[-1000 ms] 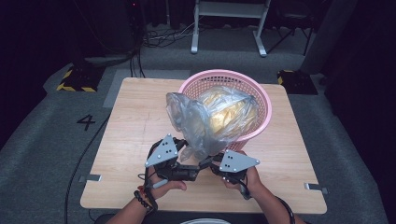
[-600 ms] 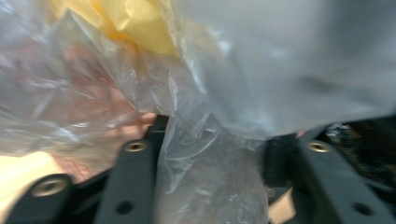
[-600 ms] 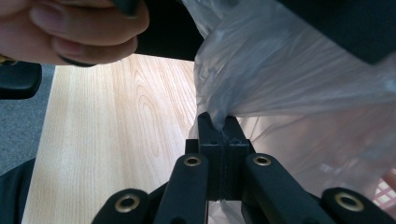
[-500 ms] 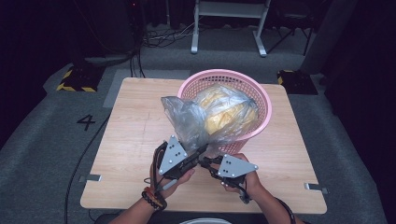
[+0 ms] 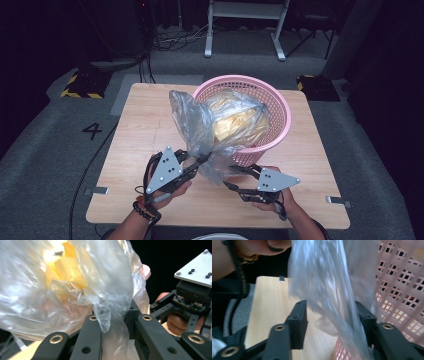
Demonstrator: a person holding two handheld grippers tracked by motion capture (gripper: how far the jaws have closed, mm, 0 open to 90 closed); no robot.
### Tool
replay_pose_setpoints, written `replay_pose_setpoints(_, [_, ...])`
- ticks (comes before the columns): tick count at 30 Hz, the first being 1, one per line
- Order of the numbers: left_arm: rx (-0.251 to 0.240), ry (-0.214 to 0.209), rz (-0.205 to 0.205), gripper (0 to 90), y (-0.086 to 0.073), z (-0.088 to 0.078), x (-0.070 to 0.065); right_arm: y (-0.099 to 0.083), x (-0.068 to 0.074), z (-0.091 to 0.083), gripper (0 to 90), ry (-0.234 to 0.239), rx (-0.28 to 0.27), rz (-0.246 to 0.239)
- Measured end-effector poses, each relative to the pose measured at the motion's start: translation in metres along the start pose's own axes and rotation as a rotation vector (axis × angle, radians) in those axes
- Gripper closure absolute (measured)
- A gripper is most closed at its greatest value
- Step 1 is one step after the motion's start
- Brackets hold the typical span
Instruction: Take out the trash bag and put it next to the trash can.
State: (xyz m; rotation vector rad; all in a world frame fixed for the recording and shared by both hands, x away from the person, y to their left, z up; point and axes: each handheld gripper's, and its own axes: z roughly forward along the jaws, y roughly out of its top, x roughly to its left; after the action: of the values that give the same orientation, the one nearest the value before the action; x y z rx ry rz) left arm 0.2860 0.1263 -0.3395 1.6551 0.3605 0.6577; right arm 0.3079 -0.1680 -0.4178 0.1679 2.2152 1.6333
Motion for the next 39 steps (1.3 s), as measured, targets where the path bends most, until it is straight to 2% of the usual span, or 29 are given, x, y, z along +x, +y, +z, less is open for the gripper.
replay_pose_setpoints(1, [0.001, 0.014, 0.029, 86.3, 0.002, -0.002, 0.001, -0.004, 0.0, -0.006, 48.8, 0.016, 0.01, -0.004])
replay_pose_setpoints(3, [-0.003, 0.011, 0.037, 86.6, 0.003, -0.002, 0.002, -0.005, -0.001, -0.009, 48.6, 0.023, 0.009, -0.002])
replay_pose_setpoints(4, [-0.012, 0.001, 0.051, 86.5, 0.004, -0.003, 0.001, -0.008, -0.002, -0.015, 48.7, 0.024, -0.01, 0.024])
replay_pose_setpoints(5, [-0.012, 0.001, 0.051, 86.4, 0.004, -0.003, 0.001, -0.008, -0.002, -0.015, 48.7, 0.024, -0.01, 0.024])
replay_pose_setpoints(6, [-0.048, -0.012, 0.069, 86.3, 0.004, -0.003, 0.0, -0.007, -0.003, -0.021, 48.1, 0.034, -0.037, 0.029])
replay_pose_setpoints(7, [-0.048, -0.012, 0.069, 86.0, 0.004, -0.003, 0.0, -0.007, -0.003, -0.021, 48.1, 0.034, -0.037, 0.029])
replay_pose_setpoints(8, [-0.05, 0.0, 0.074, 85.9, 0.006, -0.003, 0.001, -0.005, -0.003, -0.027, 42.7, 0.06, -0.075, 0.023])
replay_pose_setpoints(9, [-0.05, 0.0, 0.074, 86.0, 0.006, -0.003, 0.001, -0.005, -0.003, -0.027, 42.7, 0.06, -0.075, 0.023])
replay_pose_setpoints(10, [-0.044, 0.01, 0.083, 86.4, 0.006, -0.002, 0.002, -0.004, -0.003, -0.029, 41.5, 0.061, -0.103, 0.019])
replay_pose_setpoints(11, [-0.03, 0.043, 0.104, 86.8, 0.004, 0.0, 0.002, -0.001, -0.001, -0.033, 38.6, 0.01, -0.144, 0.009])
replay_pose_setpoints(13, [-0.017, 0.053, 0.122, 87.6, 0.004, 0.001, 0.001, 0.005, 0.005, -0.036, 34.8, -0.014, -0.175, -0.028])
replay_pose_setpoints(14, [-0.017, 0.053, 0.122, 87.8, 0.004, 0.001, 0.001, 0.005, 0.005, -0.036, 34.8, -0.014, -0.175, -0.028])
replay_pose_setpoints(15, [-0.011, 0.045, 0.121, 88.0, 0.003, 0.001, 0.002, 0.011, 0.01, -0.04, 31.0, -0.024, -0.221, -0.03])
replay_pose_setpoints(16, [-0.005, 0.047, 0.124, 88.1, 0.002, 0.002, 0.001, 0.015, 0.013, -0.04, 29.9, -0.028, -0.238, -0.032])
replay_pose_setpoints(18, [0.011, 0.049, 0.141, 88.2, -0.001, 0.007, -0.003, 0.025, 0.02, -0.035, 27.9, -0.088, -0.178, -0.068])
replay_pose_setpoints(19, [0.017, 0.051, 0.151, 88.2, -0.002, 0.008, -0.006, 0.028, 0.022, -0.032, 27.9, -0.095, -0.164, -0.077])
replay_pose_setpoints(20, [0.017, 0.051, 0.151, 88.2, -0.002, 0.008, -0.006, 0.028, 0.022, -0.032, 27.9, -0.095, -0.164, -0.077])
replay_pose_setpoints(21, [0.009, 0.065, 0.162, 88.2, -0.002, 0.008, -0.007, 0.031, 0.025, -0.027, 28.8, -0.066, -0.186, -0.057])
replay_pose_setpoints(23, [-0.003, 0.068, 0.156, 88.2, -0.002, 0.006, -0.005, 0.032, 0.026, -0.025, 28.9, -0.069, -0.175, -0.06])
replay_pose_setpoints(24, [-0.025, 0.087, 0.145, 88.2, 0.0, 0.001, -0.002, 0.032, 0.025, -0.026, 28.9, -0.071, -0.175, -0.061])
replay_pose_setpoints(27, [-0.074, 0.121, 0.126, 88.3, 0.003, -0.008, 0.004, 0.031, 0.019, -0.036, 28.7, -0.091, -0.201, -0.023])
replay_pose_setpoints(28, [-0.074, 0.121, 0.126, 88.3, 0.003, -0.008, 0.004, 0.031, 0.019, -0.036, 28.7, -0.091, -0.201, -0.023])
replay_pose_setpoints(29, [-0.106, 0.135, 0.114, 88.3, 0.007, -0.013, 0.009, 0.03, 0.015, -0.044, 28.5, -0.111, -0.208, -0.004])
replay_pose_setpoints(30, [-0.106, 0.135, 0.114, 88.3, 0.007, -0.013, 0.009, 0.029, 0.012, -0.047, 28.5, -0.123, -0.205, -0.001])
replay_pose_setpoints(32, [-0.147, 0.156, 0.107, 88.3, 0.013, -0.02, 0.016, 0.026, 0.009, -0.053, 28.6, -0.134, -0.203, 0.01])
replay_pose_setpoints(35, [-0.175, 0.181, 0.11, 88.3, 0.016, -0.024, 0.019, 0.021, 0.006, -0.058, 28.7, -0.154, -0.188, 0.016])
replay_pose_setpoints(36, [-0.199, 0.201, 0.115, 88.3, 0.019, -0.029, 0.025, 0.014, 0.003, -0.064, 28.8, -0.173, -0.17, 0.024])
replay_pose_setpoints(39, [-0.214, 0.262, 0.135, 88.4, 0.021, -0.035, 0.032, -0.001, -0.004, -0.074, 28.7, -0.216, -0.122, 0.044])
